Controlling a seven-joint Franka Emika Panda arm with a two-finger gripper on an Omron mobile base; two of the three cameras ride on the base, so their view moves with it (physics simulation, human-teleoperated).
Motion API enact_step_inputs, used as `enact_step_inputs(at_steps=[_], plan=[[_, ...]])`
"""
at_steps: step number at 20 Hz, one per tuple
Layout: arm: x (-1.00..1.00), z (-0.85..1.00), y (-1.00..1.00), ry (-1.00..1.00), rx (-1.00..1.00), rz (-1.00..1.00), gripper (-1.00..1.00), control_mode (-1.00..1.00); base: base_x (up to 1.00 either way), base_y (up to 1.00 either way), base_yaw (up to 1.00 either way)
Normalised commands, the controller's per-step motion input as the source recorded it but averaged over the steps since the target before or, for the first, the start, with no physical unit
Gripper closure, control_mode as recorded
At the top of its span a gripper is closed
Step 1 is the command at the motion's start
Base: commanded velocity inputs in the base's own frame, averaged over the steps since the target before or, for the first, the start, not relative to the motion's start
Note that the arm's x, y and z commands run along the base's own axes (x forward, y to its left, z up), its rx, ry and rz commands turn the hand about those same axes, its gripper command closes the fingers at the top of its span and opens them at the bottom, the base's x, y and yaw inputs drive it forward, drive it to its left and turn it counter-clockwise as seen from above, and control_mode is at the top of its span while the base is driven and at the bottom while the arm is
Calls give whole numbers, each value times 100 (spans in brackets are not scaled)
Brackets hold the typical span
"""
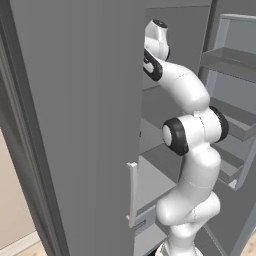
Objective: Take the cucumber and orange from the highest rack and move them to the second highest rack where the tangerine and sweet potato are located, to maximize freezer space. Close the freezer door after rearranging.
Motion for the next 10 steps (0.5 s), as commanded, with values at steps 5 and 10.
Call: enact_step_inputs(at_steps=[5, 10], plan=[[-13, -37, 28, 0, -1, 11, -100, -100, 0, 0, 0], [1, -41, 34, 1, -4, 9, 100, -100, 0, 0, 0]])
